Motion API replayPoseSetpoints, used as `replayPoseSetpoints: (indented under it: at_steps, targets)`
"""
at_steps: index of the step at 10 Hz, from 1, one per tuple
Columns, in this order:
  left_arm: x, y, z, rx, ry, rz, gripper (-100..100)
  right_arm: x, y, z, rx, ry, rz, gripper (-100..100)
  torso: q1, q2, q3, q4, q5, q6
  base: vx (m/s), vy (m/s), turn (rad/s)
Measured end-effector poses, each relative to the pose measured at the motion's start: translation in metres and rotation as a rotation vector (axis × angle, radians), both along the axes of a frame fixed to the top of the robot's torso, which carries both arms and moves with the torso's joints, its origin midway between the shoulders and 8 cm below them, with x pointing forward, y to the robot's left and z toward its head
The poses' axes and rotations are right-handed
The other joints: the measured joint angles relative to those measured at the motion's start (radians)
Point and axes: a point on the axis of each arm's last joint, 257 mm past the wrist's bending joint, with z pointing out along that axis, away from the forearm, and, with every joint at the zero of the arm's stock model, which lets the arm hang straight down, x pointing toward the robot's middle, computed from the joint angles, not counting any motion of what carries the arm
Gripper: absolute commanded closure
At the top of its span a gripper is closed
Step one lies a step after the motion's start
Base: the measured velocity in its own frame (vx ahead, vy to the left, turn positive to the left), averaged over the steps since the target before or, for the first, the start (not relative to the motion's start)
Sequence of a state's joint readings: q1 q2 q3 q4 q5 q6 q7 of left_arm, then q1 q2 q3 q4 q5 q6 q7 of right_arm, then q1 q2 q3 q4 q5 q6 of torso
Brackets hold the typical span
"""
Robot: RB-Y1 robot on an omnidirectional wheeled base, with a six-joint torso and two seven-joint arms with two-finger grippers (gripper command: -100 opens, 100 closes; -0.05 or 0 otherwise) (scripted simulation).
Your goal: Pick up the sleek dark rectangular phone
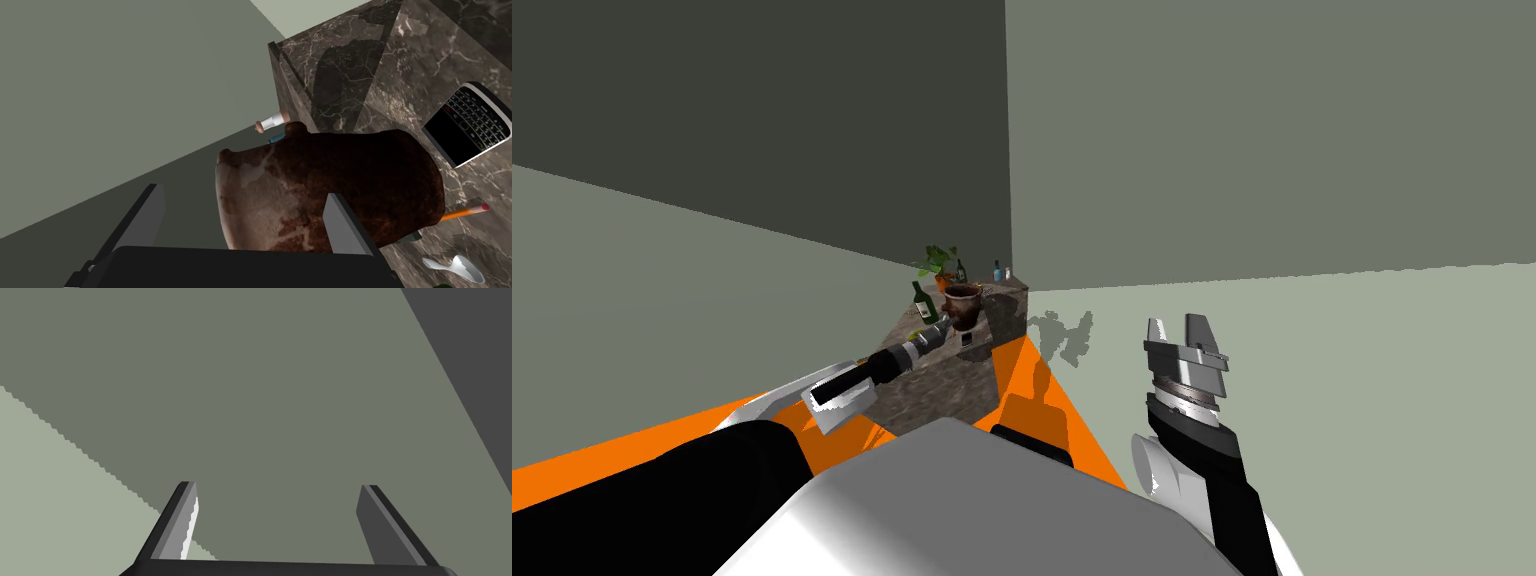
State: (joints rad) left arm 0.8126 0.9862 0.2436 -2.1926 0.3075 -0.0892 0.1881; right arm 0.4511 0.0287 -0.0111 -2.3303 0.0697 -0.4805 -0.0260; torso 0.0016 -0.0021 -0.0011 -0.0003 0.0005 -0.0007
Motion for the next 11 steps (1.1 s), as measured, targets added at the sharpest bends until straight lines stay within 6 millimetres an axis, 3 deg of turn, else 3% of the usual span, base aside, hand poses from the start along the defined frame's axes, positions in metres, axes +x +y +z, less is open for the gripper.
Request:
replayPoseSetpoints:
  at_steps: [5,11]
  targets:
    - [-0.003,0.023,-0.036,0.064,0.178,0.021,-100,0.000,0.000,0.000,0.000,0.000,0.000,0,0.000,-0.002,-0.001,0.000,0.000,0.000,0.025,-0.002,-0.104]
    - [-0.025,0.052,-0.079,0.139,0.395,0.054,-100,0.000,0.000,0.000,0.000,0.000,0.000,0,-0.001,-0.004,-0.002,-0.001,0.000,0.000,0.048,-0.003,-0.077]
